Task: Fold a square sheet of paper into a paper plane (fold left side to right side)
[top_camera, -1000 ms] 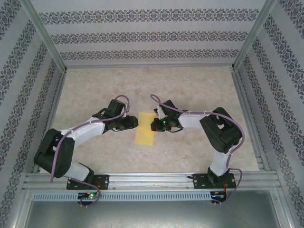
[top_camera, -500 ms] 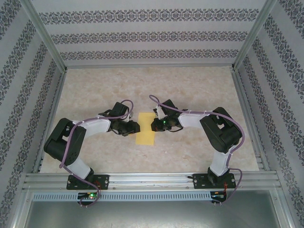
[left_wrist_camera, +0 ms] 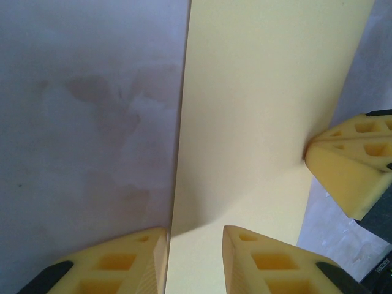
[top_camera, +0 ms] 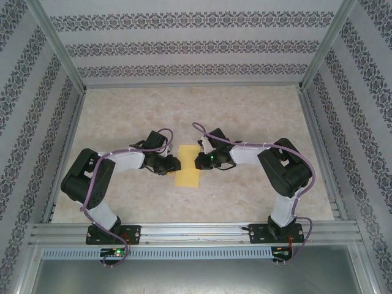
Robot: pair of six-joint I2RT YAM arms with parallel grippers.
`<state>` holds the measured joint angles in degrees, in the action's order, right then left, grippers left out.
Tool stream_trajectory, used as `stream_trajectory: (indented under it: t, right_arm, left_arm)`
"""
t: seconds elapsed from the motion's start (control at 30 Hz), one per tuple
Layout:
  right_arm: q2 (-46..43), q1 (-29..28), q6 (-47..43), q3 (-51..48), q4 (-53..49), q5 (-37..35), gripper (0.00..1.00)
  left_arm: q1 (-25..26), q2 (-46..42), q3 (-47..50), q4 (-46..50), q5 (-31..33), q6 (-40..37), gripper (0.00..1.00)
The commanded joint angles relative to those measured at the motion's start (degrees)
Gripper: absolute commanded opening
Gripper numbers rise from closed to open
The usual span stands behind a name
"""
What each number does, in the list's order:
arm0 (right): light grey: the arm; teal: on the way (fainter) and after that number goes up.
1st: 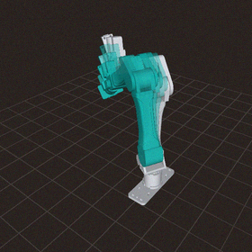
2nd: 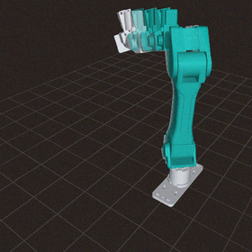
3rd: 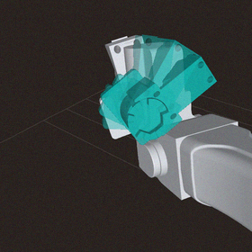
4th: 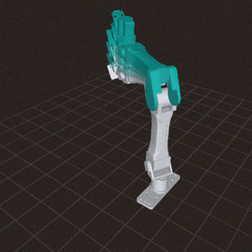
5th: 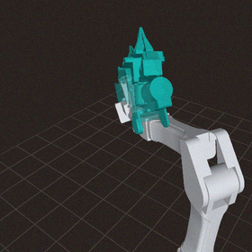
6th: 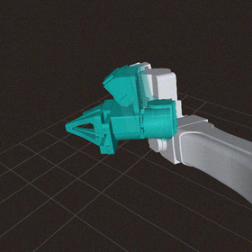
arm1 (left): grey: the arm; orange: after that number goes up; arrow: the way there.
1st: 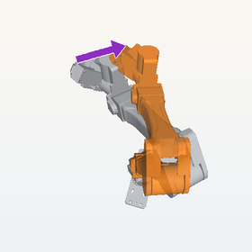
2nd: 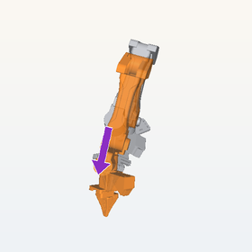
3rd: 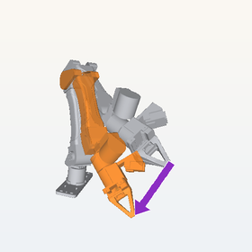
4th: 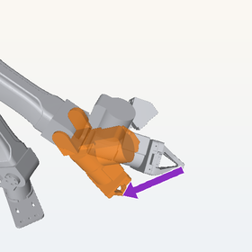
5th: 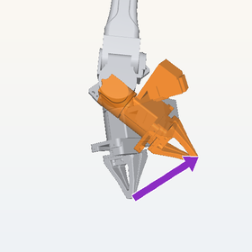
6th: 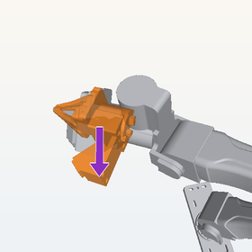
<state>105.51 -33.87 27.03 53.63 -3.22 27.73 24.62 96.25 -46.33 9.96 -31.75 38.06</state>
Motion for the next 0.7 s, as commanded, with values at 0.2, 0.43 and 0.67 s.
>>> stream_trajectory:
  t: [0.2,0.43,0.67]
  right_arm:
    - [2.1,0.0,-0.4,-0.5,-2.1,-1.3,0.0]
    - [2.2,0.0,-0.5,-0.5,-2.0,-1.4,0.0]
    - [2.0,0.0,-0.7,-0.6,-2.1,-1.4,0.0]
  left_arm:
    - [0.2,1.6,-0.4,-8.6,-2.9,2.9,0.3]
    - [0.2,1.9,-1.3,-9.1,-4.2,2.9,0.31]
    - [0.1,1.2,-2.4,-6.9,-1.6,1.6,0.37]
